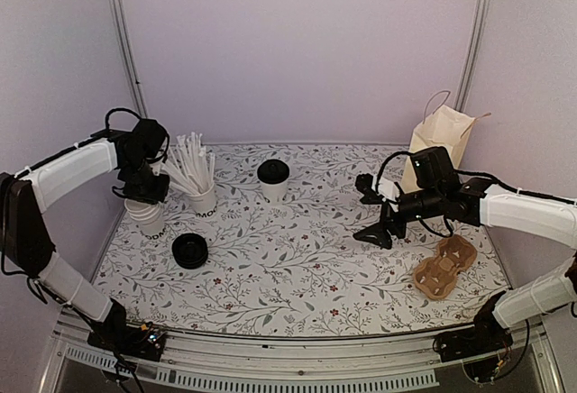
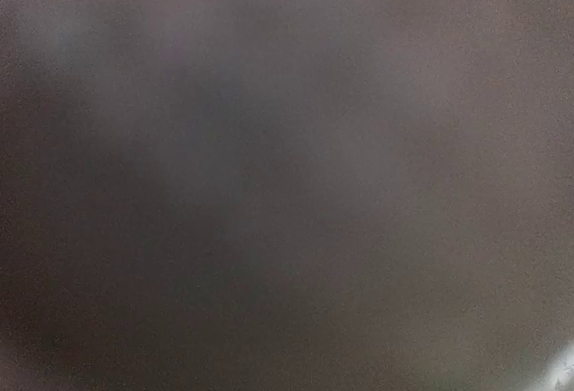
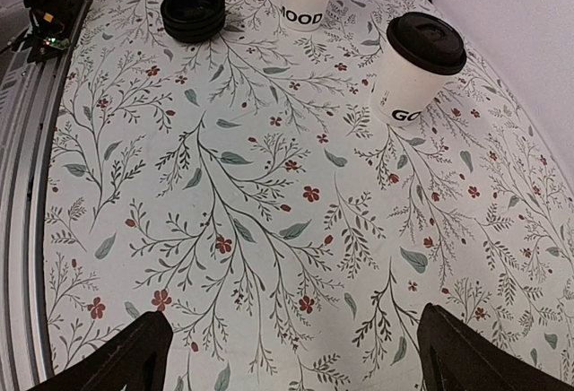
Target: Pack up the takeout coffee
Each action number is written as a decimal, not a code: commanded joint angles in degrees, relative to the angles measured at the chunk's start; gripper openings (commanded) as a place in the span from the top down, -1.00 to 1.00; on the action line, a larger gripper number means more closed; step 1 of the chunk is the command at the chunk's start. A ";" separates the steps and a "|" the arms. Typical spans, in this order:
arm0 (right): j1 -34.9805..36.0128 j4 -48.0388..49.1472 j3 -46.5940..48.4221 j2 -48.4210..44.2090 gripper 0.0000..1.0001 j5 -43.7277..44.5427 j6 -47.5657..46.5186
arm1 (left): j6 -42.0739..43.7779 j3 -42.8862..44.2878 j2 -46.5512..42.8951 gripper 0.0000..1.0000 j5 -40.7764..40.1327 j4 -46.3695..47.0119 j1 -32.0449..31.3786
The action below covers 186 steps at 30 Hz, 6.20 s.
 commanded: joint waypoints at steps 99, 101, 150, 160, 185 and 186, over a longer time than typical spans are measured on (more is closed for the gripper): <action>-0.22 -3.02 0.68 1.01 -0.98 -1.10 -1.49 | -12.02 15.67 1.72 1.00 2.41 -18.52 -1.78; -0.18 -3.03 0.72 1.23 -0.98 -1.12 -1.52 | -12.27 9.48 -3.79 1.00 20.64 -5.74 -1.24; -0.22 -3.07 1.36 3.51 -0.98 3.07 -1.66 | -15.38 50.00 -0.19 1.00 -3.10 -21.58 -31.43; -0.43 3.30 -0.06 3.10 -0.98 20.64 -1.58 | -2.96 47.27 12.60 1.00 7.17 -14.93 -42.32; -3.65 14.88 -5.38 0.09 -0.98 34.31 -5.54 | 2.64 49.78 37.81 0.86 15.70 -12.62 -49.89; -3.65 14.88 -5.40 0.17 -0.98 34.18 -5.52 | 2.50 49.60 37.86 0.83 15.62 -12.15 -49.99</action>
